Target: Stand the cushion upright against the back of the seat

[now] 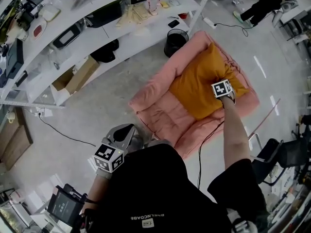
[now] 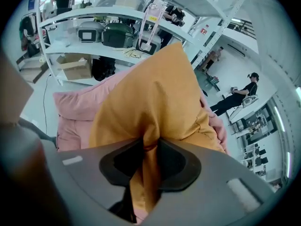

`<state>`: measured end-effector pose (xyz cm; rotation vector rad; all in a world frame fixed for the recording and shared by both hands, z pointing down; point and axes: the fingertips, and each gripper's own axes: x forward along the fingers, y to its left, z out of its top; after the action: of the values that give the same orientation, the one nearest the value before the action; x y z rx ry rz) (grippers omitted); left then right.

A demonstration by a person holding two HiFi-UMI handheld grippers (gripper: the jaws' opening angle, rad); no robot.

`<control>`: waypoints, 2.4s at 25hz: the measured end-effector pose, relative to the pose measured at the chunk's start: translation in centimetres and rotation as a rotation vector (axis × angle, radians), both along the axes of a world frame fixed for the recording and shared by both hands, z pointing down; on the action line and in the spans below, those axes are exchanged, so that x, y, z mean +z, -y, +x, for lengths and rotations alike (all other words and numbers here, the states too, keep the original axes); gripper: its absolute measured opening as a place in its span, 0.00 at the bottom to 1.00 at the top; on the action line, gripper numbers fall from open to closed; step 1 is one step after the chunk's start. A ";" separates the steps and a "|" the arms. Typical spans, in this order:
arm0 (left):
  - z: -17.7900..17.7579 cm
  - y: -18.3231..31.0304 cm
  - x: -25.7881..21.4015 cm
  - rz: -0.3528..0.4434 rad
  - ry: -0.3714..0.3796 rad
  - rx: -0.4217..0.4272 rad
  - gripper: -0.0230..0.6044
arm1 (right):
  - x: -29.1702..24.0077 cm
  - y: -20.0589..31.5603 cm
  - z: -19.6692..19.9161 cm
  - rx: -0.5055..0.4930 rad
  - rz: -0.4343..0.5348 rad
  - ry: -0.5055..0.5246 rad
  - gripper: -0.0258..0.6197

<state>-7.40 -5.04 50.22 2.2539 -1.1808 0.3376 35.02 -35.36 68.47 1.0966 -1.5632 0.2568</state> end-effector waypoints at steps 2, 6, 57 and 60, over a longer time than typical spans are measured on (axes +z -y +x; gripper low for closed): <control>0.1 0.1 -0.1 0.007 -0.008 0.002 0.06 | -1.0 0.2 0.6 0.001 0.018 -0.012 0.22; 0.5 0.6 -0.4 0.030 -0.026 0.028 0.06 | -4.3 0.2 -0.1 -0.062 0.104 -0.016 0.36; 7.7 3.4 -8.1 0.214 -0.081 0.438 0.06 | -23.1 -26.3 -23.4 0.086 0.598 0.874 0.04; 7.3 3.7 -8.3 0.227 -0.084 0.423 0.06 | -23.7 -26.2 -23.7 0.077 0.615 0.894 0.04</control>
<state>-0.13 -8.72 41.89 2.6862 -0.7204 0.2756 11.31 -9.21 44.74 1.6450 -2.4989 0.3575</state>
